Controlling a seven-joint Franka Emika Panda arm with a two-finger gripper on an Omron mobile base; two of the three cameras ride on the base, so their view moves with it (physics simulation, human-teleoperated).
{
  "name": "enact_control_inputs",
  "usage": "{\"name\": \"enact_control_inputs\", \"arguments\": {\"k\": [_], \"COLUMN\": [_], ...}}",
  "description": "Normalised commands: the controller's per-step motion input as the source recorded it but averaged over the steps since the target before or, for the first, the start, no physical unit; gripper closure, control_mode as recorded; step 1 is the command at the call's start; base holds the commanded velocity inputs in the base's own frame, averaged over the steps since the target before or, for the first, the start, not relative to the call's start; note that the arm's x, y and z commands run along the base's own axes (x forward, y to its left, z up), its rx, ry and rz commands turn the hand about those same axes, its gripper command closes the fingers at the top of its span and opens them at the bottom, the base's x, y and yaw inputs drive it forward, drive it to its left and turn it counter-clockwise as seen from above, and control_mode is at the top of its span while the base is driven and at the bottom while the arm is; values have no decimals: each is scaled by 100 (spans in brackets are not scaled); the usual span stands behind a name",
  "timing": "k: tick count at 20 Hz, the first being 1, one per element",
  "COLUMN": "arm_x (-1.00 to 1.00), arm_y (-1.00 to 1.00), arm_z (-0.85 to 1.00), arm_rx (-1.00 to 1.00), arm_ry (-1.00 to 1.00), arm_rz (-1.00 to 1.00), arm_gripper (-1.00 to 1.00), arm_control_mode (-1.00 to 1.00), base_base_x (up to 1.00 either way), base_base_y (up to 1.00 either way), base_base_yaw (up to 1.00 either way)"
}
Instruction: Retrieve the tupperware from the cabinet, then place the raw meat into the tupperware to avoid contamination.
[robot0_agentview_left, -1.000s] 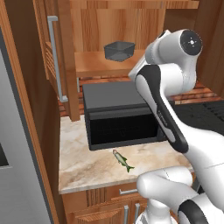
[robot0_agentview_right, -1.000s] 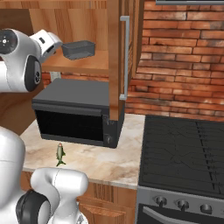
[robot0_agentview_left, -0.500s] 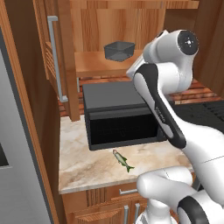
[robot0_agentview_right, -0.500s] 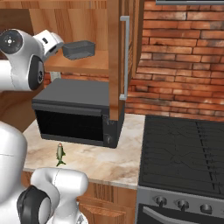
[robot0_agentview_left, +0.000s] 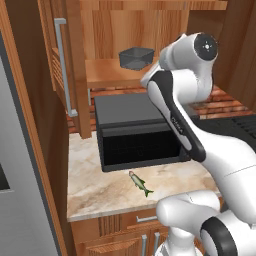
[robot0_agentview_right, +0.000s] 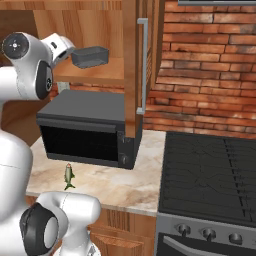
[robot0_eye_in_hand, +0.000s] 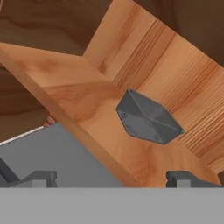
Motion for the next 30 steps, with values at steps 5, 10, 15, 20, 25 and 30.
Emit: {"name": "enact_control_inputs", "arguments": {"k": [5,10,15,20,25,30], "arm_x": [22,22,22,21,19,18], "arm_y": [0,0,0,0,0,1], "arm_z": [0,1,1,0,0,0], "arm_rx": [-1,-1,-1,0,0,0], "arm_ry": [4,6,6,4,1,0], "arm_rz": [-3,-3,-1,0,0,0], "arm_gripper": [-100,-100,-100,-100,-100,-100], "arm_control_mode": [-100,-100,-100,-100,-100,-100], "base_base_x": [0,0,0,0,0,0], "base_base_y": [0,0,0,0,0,0], "base_base_yaw": [0,0,0,0,0,0]}}
